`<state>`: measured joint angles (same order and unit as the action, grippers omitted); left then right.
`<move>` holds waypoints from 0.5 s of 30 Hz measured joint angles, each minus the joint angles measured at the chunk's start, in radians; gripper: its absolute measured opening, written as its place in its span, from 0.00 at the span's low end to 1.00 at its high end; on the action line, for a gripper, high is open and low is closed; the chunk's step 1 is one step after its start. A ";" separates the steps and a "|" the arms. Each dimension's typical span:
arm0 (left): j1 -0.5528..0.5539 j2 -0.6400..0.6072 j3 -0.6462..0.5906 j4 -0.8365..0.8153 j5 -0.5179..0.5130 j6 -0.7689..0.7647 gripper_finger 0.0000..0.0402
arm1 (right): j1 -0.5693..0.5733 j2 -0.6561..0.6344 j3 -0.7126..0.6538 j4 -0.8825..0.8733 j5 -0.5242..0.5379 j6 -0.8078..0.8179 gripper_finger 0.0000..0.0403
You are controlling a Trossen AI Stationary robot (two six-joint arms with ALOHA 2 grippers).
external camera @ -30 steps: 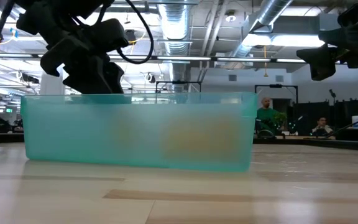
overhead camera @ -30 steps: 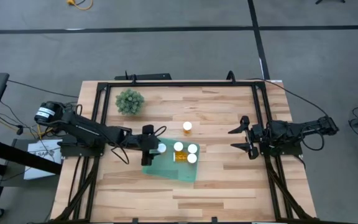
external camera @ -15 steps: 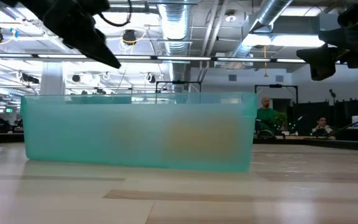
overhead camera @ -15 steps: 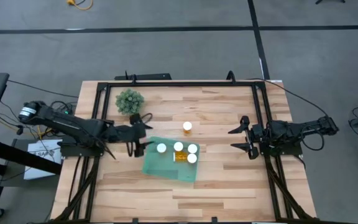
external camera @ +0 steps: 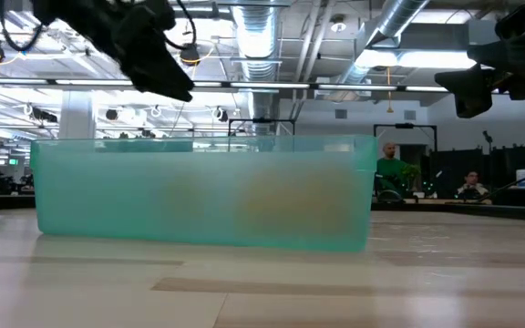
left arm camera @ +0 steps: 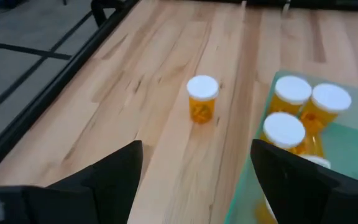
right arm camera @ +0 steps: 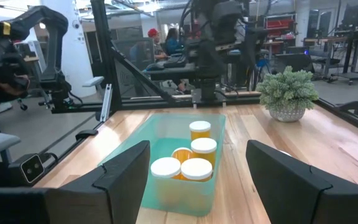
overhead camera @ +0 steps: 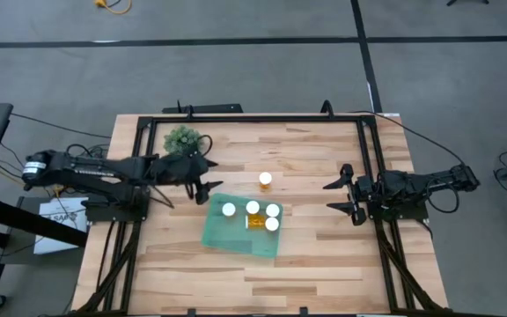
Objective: Pick and place pill bottles into a basket
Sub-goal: Put the yellow pill bottle into the green bin
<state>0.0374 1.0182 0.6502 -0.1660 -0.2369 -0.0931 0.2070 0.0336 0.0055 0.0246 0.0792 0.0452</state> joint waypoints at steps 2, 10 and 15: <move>0.039 0.027 0.000 0.042 0.053 0.014 0.72 | 0.000 0.000 0.000 0.000 0.000 0.000 0.65; 0.114 0.218 0.093 0.112 0.179 0.096 0.72 | 0.000 0.000 0.000 0.000 0.000 0.000 0.65; 0.115 0.376 0.215 0.086 0.179 0.193 0.72 | 0.000 0.000 0.000 0.000 0.000 0.000 0.65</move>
<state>0.1528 1.3938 0.8653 -0.0802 -0.0582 0.1003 0.2066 0.0334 0.0055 0.0246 0.0792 0.0452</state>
